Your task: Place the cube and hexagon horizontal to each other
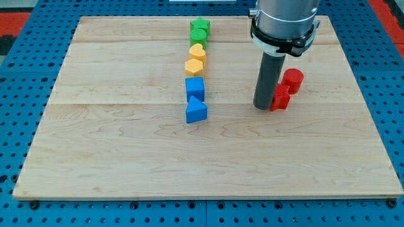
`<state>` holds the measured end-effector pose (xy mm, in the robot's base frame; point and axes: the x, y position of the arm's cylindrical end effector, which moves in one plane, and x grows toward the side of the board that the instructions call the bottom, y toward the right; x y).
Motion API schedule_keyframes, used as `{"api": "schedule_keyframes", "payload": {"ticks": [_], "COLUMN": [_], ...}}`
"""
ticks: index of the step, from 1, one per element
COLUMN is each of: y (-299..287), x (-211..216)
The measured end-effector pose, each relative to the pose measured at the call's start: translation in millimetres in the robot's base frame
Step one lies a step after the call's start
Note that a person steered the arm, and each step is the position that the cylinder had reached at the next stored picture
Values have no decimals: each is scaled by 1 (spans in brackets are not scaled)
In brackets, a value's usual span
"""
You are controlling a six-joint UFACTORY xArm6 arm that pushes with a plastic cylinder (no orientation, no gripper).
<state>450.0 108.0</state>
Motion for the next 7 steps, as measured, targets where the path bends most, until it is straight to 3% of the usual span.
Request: {"api": "schedule_keyframes", "payload": {"ticks": [2, 4, 7], "y": [10, -50, -49], "x": [-14, 11, -9]}}
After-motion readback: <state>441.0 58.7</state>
